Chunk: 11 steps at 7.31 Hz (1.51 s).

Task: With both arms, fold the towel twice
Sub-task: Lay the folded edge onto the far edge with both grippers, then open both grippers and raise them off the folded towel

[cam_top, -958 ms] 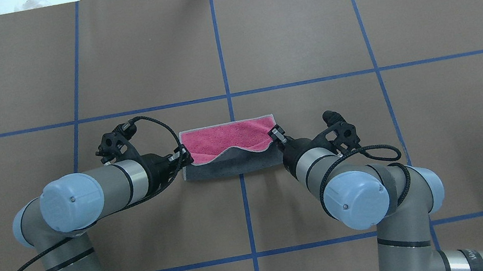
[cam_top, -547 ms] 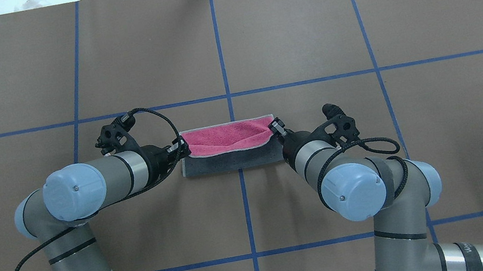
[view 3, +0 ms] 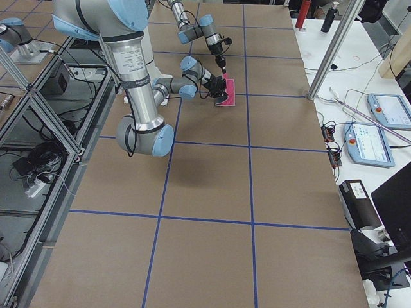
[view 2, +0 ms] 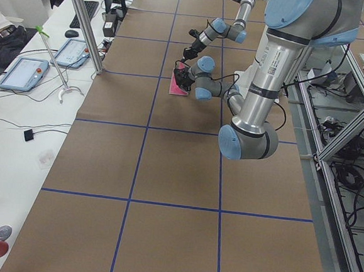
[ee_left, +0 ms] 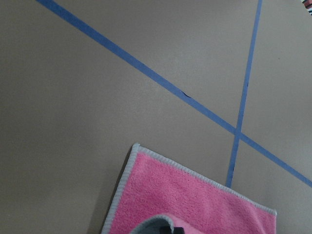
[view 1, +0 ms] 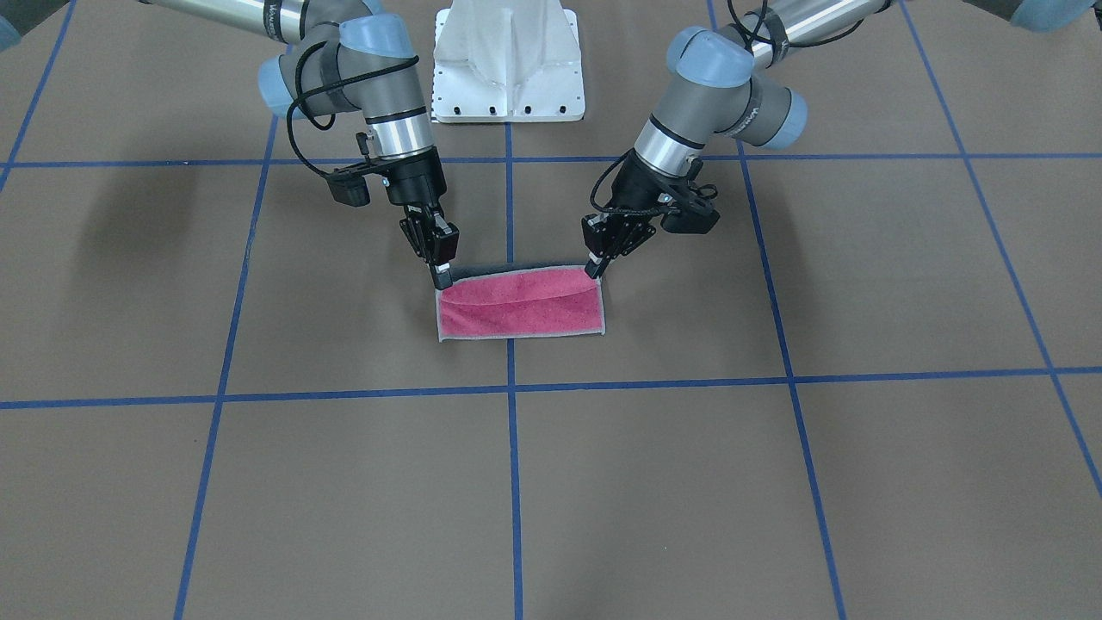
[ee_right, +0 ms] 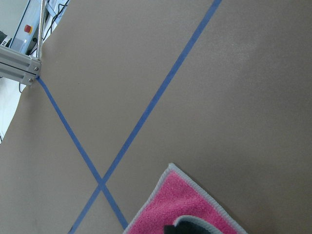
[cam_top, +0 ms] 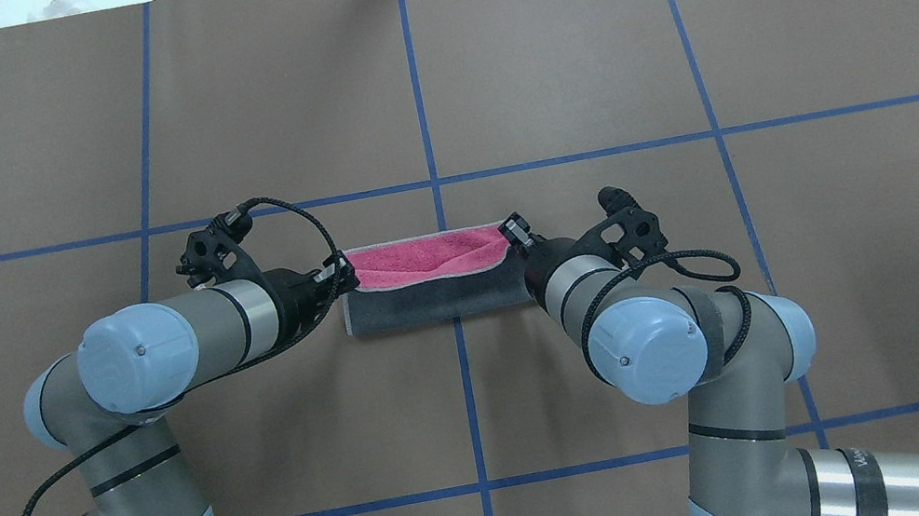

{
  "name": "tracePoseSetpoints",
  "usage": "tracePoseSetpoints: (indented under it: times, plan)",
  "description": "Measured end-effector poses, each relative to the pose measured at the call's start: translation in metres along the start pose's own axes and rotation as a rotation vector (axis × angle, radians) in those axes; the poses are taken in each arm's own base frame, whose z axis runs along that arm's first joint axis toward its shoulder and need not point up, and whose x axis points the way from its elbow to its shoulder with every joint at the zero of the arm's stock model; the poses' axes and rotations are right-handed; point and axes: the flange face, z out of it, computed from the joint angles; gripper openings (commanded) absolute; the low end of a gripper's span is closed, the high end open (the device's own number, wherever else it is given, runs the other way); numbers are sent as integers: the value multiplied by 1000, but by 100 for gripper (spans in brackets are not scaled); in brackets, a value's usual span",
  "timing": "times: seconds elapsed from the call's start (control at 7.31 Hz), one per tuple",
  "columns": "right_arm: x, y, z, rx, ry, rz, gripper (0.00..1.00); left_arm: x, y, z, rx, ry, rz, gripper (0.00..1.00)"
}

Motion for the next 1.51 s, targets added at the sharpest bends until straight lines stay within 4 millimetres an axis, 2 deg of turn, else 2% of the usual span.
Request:
tracePoseSetpoints:
  times: [0.14, 0.27, 0.41, 0.55, 0.82, 1.09, 1.51]
  plan:
    - [2, -1, 3, 4, 4, -3, 0, -1, -1, 1, 1, -3, 2, 0]
    - [3, -1, 5, 7, 7, -9, 41, -3, -2, 3, 3, -8, 3, 40]
    - [3, -3, 7, 13, 9, -21, 78, -5, -4, 5, 8, -14, 3, 87]
    - [1, -6, 10, 18, 10, -48, 99, -4, -10, 13, 18, -22, 0, 96]
    - [-12, -10, 11, 19, 1, -88, 99, 11, -26, 29, 46, -22, -7, 99]
    - [-30, -25, 13, -7, 12, -88, 99, 19, -43, 29, 68, -9, -17, 99]
    - [-42, -47, 14, -54, 42, -193, 99, 19, -44, 25, 37, -8, 4, 100]
